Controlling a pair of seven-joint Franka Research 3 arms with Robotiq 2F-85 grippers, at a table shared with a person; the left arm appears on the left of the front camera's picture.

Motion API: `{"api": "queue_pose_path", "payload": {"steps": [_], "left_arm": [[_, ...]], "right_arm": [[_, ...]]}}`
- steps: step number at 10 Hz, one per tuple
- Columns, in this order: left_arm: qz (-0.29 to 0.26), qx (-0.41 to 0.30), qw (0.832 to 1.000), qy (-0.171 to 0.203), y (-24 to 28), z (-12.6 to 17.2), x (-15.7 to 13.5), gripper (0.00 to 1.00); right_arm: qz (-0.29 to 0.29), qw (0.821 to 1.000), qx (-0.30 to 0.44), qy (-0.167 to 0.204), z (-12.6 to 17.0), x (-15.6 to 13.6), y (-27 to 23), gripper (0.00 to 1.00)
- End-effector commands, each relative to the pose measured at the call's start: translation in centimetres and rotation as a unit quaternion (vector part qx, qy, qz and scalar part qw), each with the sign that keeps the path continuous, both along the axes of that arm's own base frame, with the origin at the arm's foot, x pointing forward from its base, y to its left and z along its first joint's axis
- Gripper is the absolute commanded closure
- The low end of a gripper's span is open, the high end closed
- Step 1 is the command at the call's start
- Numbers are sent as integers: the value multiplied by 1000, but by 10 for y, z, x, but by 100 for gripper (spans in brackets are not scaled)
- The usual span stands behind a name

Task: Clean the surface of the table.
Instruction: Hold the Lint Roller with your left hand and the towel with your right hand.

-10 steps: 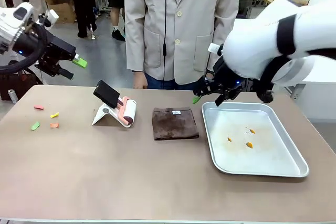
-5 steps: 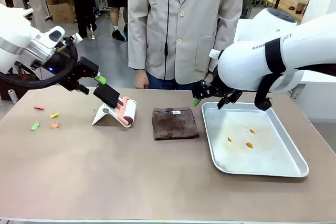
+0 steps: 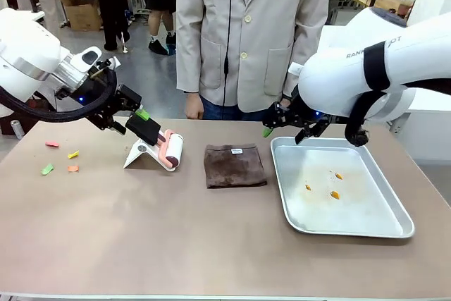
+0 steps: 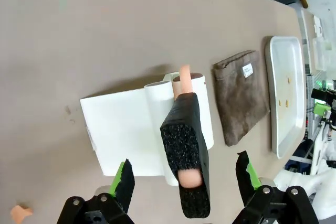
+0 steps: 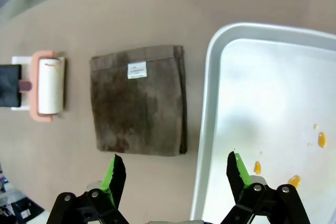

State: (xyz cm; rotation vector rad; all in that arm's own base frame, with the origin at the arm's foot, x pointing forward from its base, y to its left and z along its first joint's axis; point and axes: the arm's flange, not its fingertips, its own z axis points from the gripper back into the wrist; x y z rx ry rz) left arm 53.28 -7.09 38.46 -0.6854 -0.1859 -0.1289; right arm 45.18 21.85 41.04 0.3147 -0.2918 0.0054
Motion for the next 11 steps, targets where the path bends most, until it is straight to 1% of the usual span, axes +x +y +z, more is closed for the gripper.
{"api": "queue_pose_path", "payload": {"steps": [1, 2, 6, 7, 8, 9, 11], "left_arm": [[-1, -10, 1000, 10, -8, 4, 4, 0], [0, 0, 1000, 0, 0, 0, 0, 0], [0, 0, 1000, 0, 0, 0, 0, 0], [0, 0, 1000, 0, 0, 0, 0, 0], [0, -1, 1000, 2, 0, -1, 1, 0], [-9, 8, 1000, -1, -2, 0, -1, 0], [-9, 1, 1000, -5, -2, 4, -2, 0]], "right_arm": [[-1, 1000, 11, -13, -2, -9, -11, 0], [0, 1000, 0, 0, 0, 0, 0, 0], [-1, 1000, 0, 1, -1, -1, -1, 0], [16, 1000, -18, 18, -2, 4, 6, 0], [30, 999, -27, 19, -4, 17, 23, 0], [48, 998, -35, 30, -7, 29, 37, 0], [55, 996, -54, 52, -16, 47, 57, 0]]}}
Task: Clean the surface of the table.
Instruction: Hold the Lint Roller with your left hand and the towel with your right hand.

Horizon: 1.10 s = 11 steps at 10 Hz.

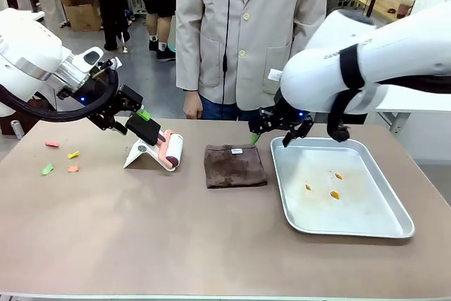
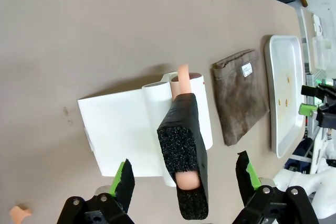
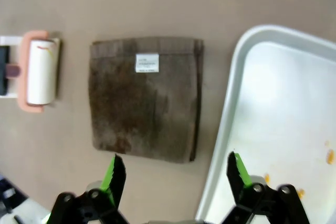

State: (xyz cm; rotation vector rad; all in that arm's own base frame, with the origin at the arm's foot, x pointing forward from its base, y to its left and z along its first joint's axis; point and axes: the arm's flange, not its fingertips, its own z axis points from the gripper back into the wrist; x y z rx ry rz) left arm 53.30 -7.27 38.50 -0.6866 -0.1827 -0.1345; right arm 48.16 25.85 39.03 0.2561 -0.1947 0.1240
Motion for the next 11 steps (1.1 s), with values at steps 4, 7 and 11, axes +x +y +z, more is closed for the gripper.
{"api": "queue_pose_path", "payload": {"steps": [4, 7, 11], "left_arm": [[-11, -5, 1000, -9, 0, 5, -3, 0], [-15, -2, 1000, -12, -1, 3, -2, 0], [-21, 2, 1000, -10, -2, 1, 0, 0]], "right_arm": [[-5, 997, -55, 52, -24, 42, 42, 0], [2, 994, -77, 73, -55, 56, 53, 0], [1, 992, -91, 83, -74, 62, 62, 0]]}}
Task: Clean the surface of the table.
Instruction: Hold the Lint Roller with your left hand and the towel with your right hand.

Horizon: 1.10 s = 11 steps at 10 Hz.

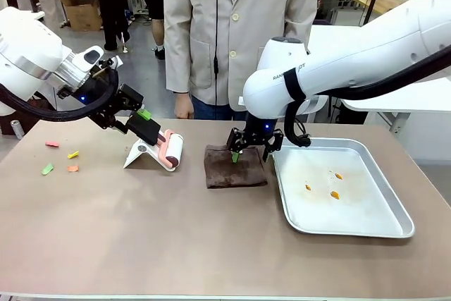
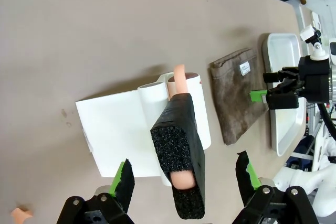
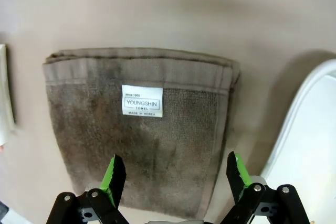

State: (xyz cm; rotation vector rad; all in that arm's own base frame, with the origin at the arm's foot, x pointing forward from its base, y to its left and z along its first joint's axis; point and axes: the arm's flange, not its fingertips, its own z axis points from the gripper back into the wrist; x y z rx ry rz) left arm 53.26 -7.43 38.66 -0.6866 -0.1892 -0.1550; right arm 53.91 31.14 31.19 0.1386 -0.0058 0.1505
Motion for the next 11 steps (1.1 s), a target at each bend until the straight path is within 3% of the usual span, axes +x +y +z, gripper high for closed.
{"api": "queue_pose_path", "payload": {"steps": [1, 11], "left_arm": [[-13, 1, 1000, -3, -1, -2, 1, 0], [-18, -3, 1000, -1, -7, -7, 3, 0]], "right_arm": [[-12, 1000, -27, 3, 0, 5, 11, 0], [-33, 998, -56, 6, -9, 5, 11, 0]]}}
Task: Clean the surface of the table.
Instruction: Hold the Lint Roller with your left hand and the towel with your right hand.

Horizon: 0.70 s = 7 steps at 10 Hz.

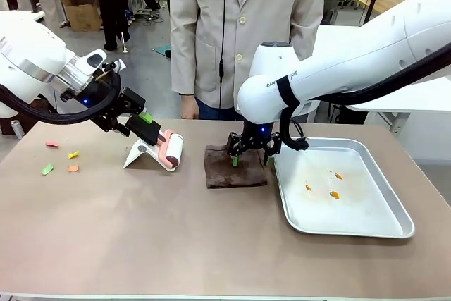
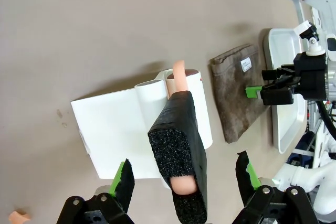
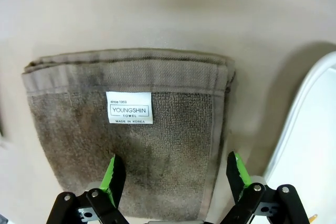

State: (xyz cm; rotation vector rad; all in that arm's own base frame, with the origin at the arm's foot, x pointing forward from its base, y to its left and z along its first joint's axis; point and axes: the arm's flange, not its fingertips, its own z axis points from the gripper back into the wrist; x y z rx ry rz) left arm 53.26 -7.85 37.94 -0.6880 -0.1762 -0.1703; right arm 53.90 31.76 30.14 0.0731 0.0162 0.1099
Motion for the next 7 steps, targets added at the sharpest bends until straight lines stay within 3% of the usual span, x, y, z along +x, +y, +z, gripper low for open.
{"api": "queue_pose_path", "payload": {"steps": [1, 4, 5, 6, 7], "left_arm": [[-8, -5, 1000, -5, -3, 0, 3, 0], [-6, -5, 1000, -8, -5, 0, 4, 0], [0, -8, 1000, -14, -6, 0, 4, 40], [-3, -5, 1000, -10, -6, 1, 4, 59], [-1, -3, 1000, -13, -6, 1, 4, 99]], "right_arm": [[-13, 1000, -23, -4, 2, 5, 6, 0], [-17, 999, -28, 0, 1, 6, 4, 0], [-16, 999, -29, -4, 0, 7, 5, 25], [-17, 1000, -26, 3, -1, 7, 5, 59], [-16, 1000, -26, 5, -1, 7, 6, 84]]}}
